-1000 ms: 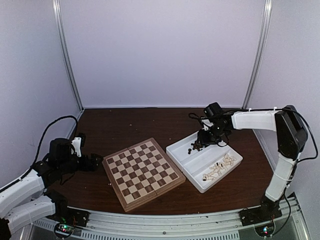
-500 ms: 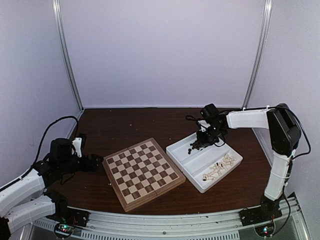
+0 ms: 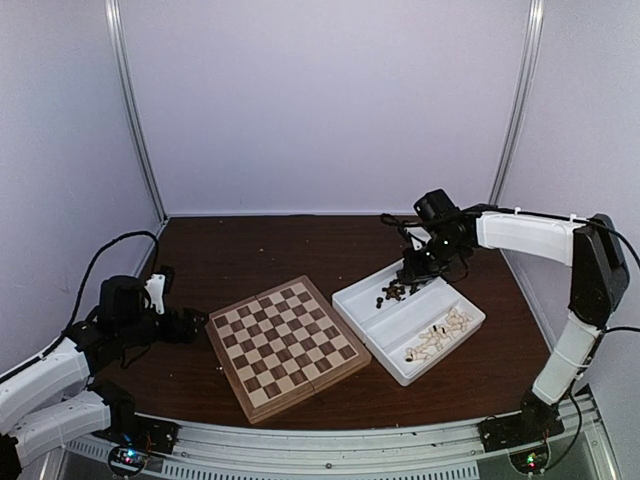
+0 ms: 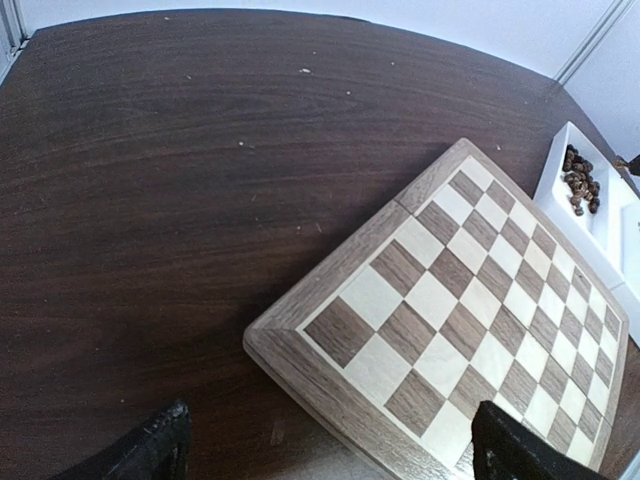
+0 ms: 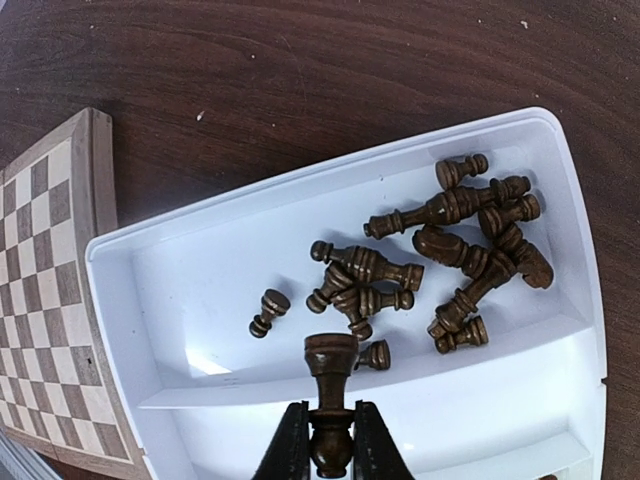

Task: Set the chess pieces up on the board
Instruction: Pick up the chess piece from the storage box, then place the chess piece on the chessboard.

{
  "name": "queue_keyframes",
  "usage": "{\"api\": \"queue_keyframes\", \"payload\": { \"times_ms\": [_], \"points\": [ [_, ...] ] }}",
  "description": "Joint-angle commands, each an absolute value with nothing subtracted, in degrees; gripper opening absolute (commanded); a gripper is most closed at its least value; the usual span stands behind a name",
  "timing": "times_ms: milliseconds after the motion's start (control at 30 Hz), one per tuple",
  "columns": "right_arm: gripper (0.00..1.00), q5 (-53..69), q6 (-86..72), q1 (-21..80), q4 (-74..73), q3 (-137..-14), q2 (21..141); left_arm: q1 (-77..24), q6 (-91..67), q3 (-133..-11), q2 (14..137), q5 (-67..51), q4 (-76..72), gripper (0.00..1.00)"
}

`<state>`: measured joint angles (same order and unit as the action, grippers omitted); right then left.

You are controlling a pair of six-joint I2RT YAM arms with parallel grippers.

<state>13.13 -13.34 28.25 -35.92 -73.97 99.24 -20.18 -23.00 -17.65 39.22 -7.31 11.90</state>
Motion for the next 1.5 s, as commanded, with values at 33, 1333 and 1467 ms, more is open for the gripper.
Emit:
{"api": "queue_keyframes", "payload": {
  "times_ms": [33, 1333, 1467],
  "points": [
    [0.07, 14.04, -11.39, 28.55, -39.84, -72.69, 97.83, -20.04, -21.46, -17.85, 38.97, -9.93, 8.67, 0.97],
    [0.08, 14.04, -14.55, 58.59, -73.63, -104.73, 118.37, -24.52, -20.54, -14.89, 32.68, -9.78, 7.22, 0.98],
    [0.08, 12.00, -14.01, 59.06, -76.75, -109.03, 122.06, -24.52, -20.82, -14.57, 31.55, -9.37, 7.44, 0.98]
  ]
}}
